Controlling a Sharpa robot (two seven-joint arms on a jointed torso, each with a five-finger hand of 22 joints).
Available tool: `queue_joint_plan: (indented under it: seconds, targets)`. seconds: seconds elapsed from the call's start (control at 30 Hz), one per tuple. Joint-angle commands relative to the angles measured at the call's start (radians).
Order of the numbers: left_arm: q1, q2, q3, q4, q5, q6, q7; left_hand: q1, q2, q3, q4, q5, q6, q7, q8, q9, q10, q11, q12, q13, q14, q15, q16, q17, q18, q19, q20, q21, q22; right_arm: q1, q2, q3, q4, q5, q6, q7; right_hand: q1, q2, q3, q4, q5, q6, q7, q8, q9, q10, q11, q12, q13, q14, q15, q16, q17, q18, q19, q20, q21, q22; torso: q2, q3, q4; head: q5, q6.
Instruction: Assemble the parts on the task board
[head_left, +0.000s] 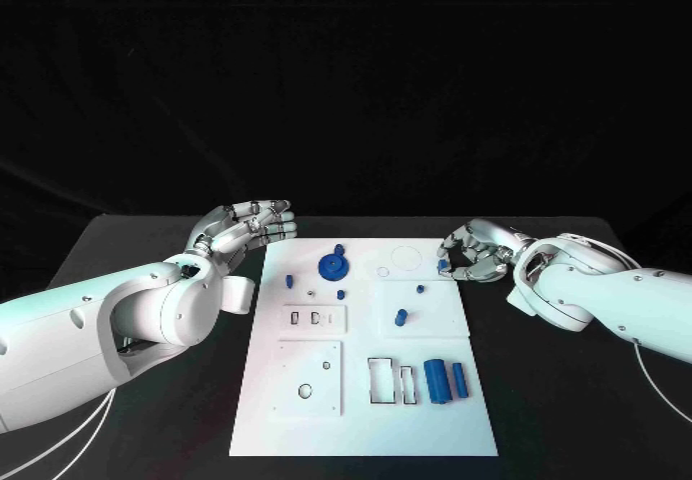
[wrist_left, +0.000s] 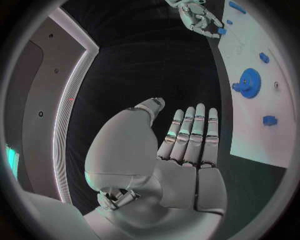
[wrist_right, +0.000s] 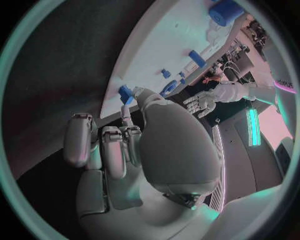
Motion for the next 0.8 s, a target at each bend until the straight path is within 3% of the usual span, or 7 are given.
queue_joint_plan:
  seconds: [0.03,0.5,0.8]
  targets:
    - [0.001,0.001,0.001,0.001,0.002,0.015,0.011,-0.010,-0.001,0.004,-0.001,0.001,-0.006,0.044,-0.004,0.001,-0.005,0.005,-0.004,0.001,-0.005,0.001,-0.003,0.001,-0.001,-0.006,-0.003,-0.005,-0.002,-0.003,0.002,0.000,-0.003,-0.026,0.021,-0.008,0.008,0.001,0.007,0.002,-0.004,0.007,-0.002,0.004,0.000,0.042,0.000,0.006,0.177,0.102,0.000,0.006,0.263,-0.013,0.001,0.002,0.004,0.002,-0.001,0.0005,0.0000,0.000,-0.002]
    - [0.001,0.001,0.001,0.000,0.002,0.015,0.008,-0.011,-0.001,0.005,-0.002,0.000,-0.006,0.044,-0.004,0.002,-0.005,0.005,-0.004,0.001,-0.006,0.001,-0.004,0.002,-0.001,-0.007,-0.002,-0.006,-0.002,-0.008,0.008,-0.001,-0.012,-0.031,0.023,-0.013,0.012,0.004,0.025,-0.002,-0.002,0.025,-0.007,0.015,0.001,0.044,-0.004,0.008,0.179,0.102,-0.004,0.006,0.263,-0.013,0.003,-0.002,0.006,0.005,-0.001,0.0000,0.0001,0.001,-0.003]
    - [0.001,0.000,0.001,0.000,0.002,0.015,0.007,-0.011,-0.001,0.005,-0.002,0.000,-0.006,0.044,-0.004,0.002,-0.005,0.005,-0.004,0.001,-0.006,0.001,-0.004,0.002,-0.001,-0.007,-0.002,-0.006,-0.002,-0.010,0.013,-0.001,-0.015,-0.032,0.019,-0.012,0.010,0.023,0.068,-0.008,-0.016,0.076,-0.024,0.046,0.009,0.051,-0.018,0.015,0.187,0.102,-0.016,0.006,0.263,-0.014,0.006,-0.012,0.009,0.011,-0.002,-0.0002,0.0005,-0.001,-0.005]
